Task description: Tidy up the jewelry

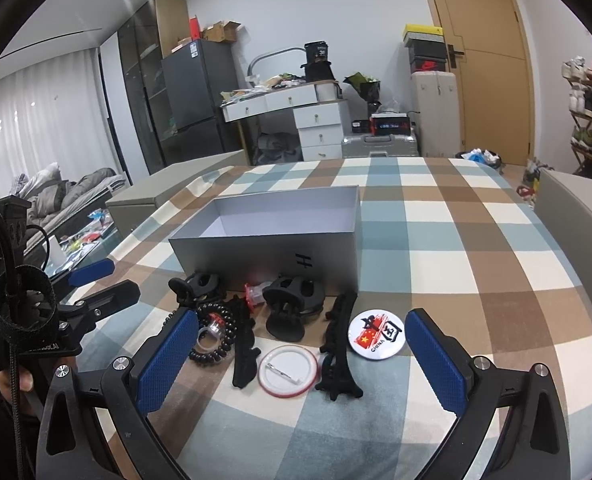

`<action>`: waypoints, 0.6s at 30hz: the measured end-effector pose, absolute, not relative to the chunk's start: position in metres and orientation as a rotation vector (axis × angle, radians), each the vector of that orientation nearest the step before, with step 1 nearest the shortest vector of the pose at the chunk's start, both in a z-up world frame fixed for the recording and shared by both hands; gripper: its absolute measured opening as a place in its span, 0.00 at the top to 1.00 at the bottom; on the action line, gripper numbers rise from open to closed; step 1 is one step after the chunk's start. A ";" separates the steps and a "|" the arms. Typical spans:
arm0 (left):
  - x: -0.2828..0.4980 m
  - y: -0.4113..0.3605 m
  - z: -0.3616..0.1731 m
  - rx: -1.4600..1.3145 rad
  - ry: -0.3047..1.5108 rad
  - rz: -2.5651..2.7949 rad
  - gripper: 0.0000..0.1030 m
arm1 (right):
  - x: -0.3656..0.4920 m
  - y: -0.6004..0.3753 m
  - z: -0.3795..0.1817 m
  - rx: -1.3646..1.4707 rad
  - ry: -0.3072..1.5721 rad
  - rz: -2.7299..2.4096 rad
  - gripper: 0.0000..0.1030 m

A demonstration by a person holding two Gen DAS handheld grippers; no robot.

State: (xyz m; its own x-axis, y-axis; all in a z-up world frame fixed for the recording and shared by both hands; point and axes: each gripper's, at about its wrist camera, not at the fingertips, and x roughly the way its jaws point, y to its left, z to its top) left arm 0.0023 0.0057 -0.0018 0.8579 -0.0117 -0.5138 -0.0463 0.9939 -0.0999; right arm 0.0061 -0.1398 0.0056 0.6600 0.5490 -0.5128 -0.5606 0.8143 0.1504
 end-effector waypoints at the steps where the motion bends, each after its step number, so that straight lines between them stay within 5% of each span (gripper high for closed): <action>1: 0.002 0.005 -0.002 -0.107 0.539 0.019 0.01 | 0.005 -0.140 0.006 -0.023 0.571 0.628 0.00; 18: 0.001 0.003 -0.001 -0.094 0.535 0.020 0.01 | 0.007 -0.142 0.006 -0.002 0.582 0.645 0.00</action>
State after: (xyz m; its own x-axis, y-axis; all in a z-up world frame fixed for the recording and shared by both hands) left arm 0.0006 0.0028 -0.0015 0.8600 -0.0054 -0.5102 -0.0439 0.9954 -0.0846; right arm 0.0065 -0.1419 0.0060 0.6456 0.5665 -0.5120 -0.5675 0.8046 0.1746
